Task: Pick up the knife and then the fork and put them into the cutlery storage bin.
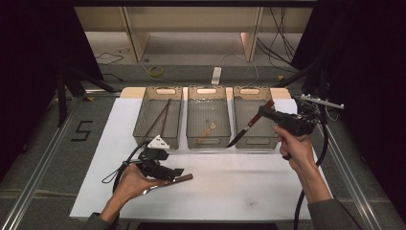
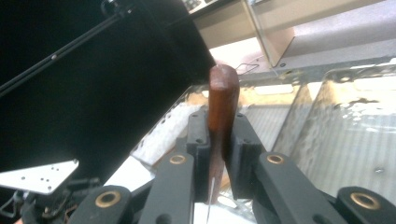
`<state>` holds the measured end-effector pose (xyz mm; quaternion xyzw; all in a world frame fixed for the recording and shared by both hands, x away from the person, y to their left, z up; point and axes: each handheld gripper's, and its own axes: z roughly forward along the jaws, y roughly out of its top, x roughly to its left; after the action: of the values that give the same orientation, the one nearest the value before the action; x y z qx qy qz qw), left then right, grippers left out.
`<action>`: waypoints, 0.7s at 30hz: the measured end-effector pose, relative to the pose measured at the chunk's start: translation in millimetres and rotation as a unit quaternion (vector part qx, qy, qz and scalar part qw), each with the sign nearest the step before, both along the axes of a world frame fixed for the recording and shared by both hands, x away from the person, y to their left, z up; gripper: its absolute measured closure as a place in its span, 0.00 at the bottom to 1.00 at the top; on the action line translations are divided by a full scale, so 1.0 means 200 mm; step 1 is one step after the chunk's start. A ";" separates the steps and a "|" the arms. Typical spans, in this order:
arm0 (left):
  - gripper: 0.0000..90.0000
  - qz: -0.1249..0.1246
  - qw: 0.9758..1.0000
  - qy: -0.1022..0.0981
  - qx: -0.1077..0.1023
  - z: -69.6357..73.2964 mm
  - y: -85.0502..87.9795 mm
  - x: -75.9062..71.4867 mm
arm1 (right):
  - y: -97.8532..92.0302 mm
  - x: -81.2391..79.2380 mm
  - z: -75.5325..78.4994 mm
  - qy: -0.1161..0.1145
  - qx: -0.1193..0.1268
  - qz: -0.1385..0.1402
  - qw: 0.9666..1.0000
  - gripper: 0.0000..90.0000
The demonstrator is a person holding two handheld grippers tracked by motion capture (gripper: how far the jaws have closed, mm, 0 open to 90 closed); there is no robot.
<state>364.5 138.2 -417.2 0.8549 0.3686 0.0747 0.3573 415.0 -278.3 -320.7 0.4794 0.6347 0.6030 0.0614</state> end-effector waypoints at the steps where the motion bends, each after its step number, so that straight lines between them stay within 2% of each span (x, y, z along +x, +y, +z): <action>1: 0.21 0.001 1.000 0.000 0.004 -0.01 0.01 0.00 | 0.00 0.00 0.00 0.000 0.000 0.000 1.000 0.90; 5: 0.20 0.005 1.000 -0.001 0.017 -0.02 0.02 -0.01 | -0.08 0.08 0.07 0.007 -0.004 -0.018 1.000 0.90; 8: 0.20 0.004 1.000 0.002 0.022 -0.03 0.04 -0.01 | -0.12 0.10 0.10 0.009 -0.002 -0.025 1.000 0.90; 11: 0.19 0.008 1.000 0.003 0.027 -0.04 0.04 -0.01 | -0.17 0.17 0.14 0.014 -0.011 -0.045 0.999 0.90; 17: 0.19 0.008 0.999 0.006 0.032 -0.05 0.05 -0.01 | -0.22 0.25 0.14 0.027 -0.028 -0.067 0.997 0.90; 19: 0.19 0.007 0.999 0.005 0.034 -0.05 0.05 -0.01 | -0.23 0.28 0.11 0.038 -0.032 -0.074 0.996 0.90; 20: 0.19 0.008 0.999 0.005 0.035 -0.06 0.05 -0.01 | -0.22 0.32 0.08 0.050 -0.046 -0.077 0.995 0.90; 21: 0.19 0.007 0.999 0.005 0.035 -0.06 0.05 -0.01 | -0.22 0.32 0.08 0.050 -0.046 -0.077 0.995 0.90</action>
<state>362.4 148.9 -428.8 0.8645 0.3740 0.0855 0.3248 478.9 -322.7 -304.1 0.5535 0.6253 0.5413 0.0981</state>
